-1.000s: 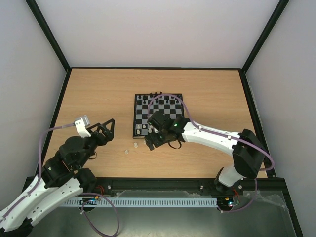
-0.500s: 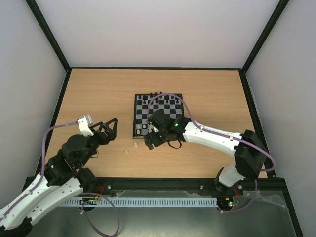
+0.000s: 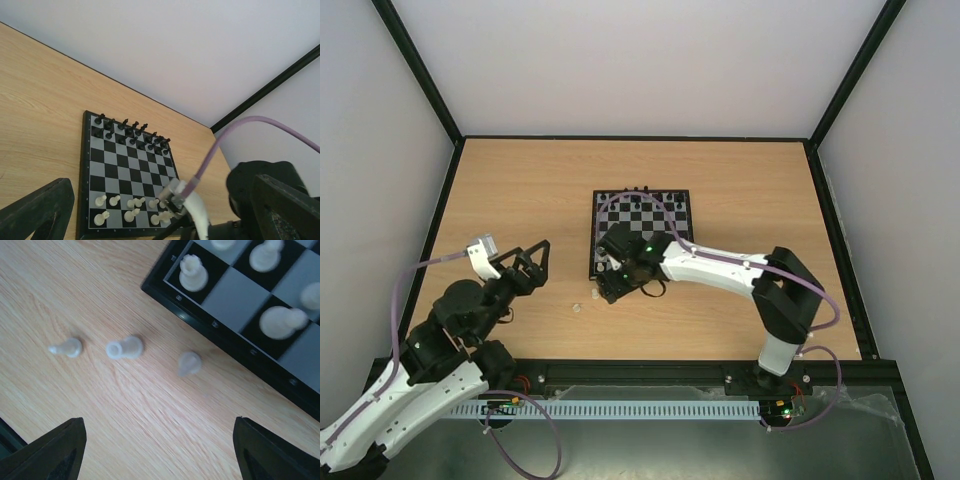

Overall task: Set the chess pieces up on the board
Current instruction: Pick up the chess piece at the center of the board.

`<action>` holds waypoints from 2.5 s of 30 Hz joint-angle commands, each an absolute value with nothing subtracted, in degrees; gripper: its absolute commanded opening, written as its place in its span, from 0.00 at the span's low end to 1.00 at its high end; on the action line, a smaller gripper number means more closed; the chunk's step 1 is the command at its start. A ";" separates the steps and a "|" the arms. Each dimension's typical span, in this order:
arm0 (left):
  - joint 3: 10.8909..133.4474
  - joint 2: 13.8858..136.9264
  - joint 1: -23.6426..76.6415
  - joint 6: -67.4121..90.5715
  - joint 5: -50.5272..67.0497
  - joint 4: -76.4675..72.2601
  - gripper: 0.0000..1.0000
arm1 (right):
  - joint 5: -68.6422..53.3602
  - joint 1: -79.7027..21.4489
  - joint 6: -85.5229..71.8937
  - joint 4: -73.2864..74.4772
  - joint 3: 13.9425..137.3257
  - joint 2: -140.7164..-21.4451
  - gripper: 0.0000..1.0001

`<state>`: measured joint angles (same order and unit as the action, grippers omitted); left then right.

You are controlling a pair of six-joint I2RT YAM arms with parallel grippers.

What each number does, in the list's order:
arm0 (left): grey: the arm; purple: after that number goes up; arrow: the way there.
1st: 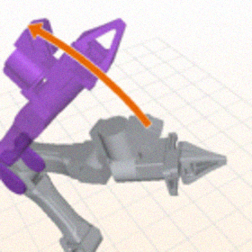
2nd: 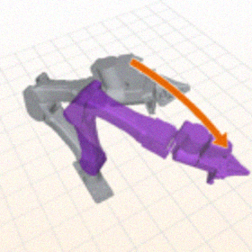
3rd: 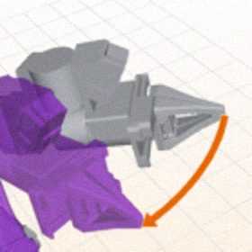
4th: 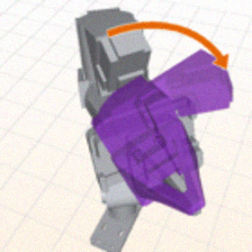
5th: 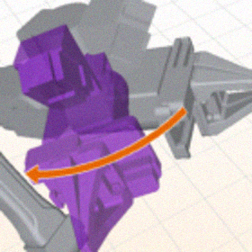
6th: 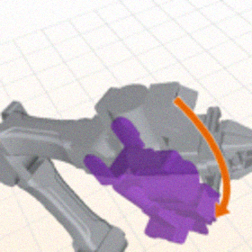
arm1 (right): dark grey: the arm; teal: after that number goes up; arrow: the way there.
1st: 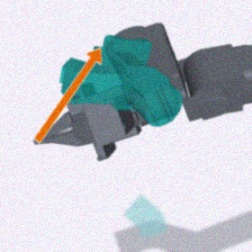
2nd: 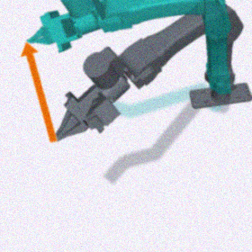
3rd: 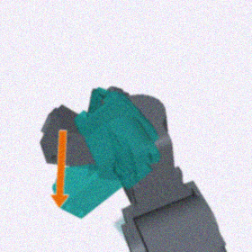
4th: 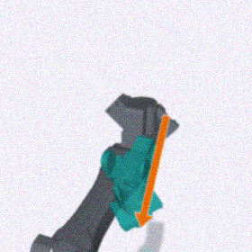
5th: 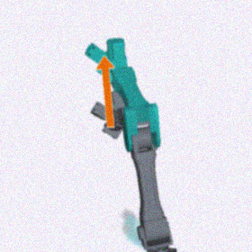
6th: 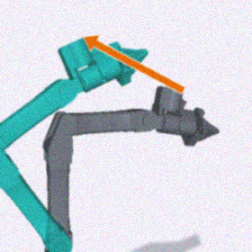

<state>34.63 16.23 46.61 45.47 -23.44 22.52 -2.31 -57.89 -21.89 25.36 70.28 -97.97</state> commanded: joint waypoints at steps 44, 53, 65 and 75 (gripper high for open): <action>34.27 8.40 46.74 43.25 -26.45 26.53 1.00 | 4.21 -63.94 -22.05 35.63 91.35 -119.05 0.29; 34.23 8.39 46.76 43.44 -26.46 26.53 1.00 | 4.64 -64.25 -22.15 36.18 90.88 -118.61 0.24; 34.23 8.52 46.75 43.42 -26.40 26.43 0.99 | 5.12 -64.26 -22.15 36.28 89.57 -118.40 0.10; 34.43 8.44 46.75 43.68 -26.24 26.54 0.99 | 6.92 -64.20 -22.42 36.10 87.57 -112.00 0.07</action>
